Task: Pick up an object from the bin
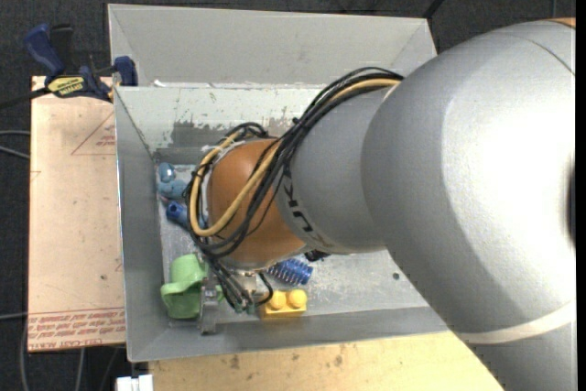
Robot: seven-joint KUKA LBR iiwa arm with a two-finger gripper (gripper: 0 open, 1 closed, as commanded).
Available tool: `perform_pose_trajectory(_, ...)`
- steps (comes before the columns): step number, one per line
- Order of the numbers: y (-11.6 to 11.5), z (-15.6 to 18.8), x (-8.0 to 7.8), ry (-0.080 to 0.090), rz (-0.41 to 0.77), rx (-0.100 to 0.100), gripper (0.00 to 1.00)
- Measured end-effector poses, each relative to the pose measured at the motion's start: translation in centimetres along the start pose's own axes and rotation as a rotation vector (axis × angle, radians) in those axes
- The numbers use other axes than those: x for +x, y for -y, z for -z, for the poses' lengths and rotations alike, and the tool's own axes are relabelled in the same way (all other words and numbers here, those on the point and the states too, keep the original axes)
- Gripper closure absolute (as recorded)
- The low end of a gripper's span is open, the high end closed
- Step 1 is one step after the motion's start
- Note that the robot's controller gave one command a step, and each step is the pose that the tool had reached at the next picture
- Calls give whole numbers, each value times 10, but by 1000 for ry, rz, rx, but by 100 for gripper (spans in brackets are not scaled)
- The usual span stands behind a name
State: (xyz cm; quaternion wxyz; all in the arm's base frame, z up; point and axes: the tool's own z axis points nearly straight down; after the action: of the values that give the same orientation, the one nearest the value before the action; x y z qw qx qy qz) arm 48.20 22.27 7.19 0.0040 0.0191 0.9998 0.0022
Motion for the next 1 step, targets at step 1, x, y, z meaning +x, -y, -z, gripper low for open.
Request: perform_pose_trajectory(1, 6, -3, -34, -31, -56, 11, 100)
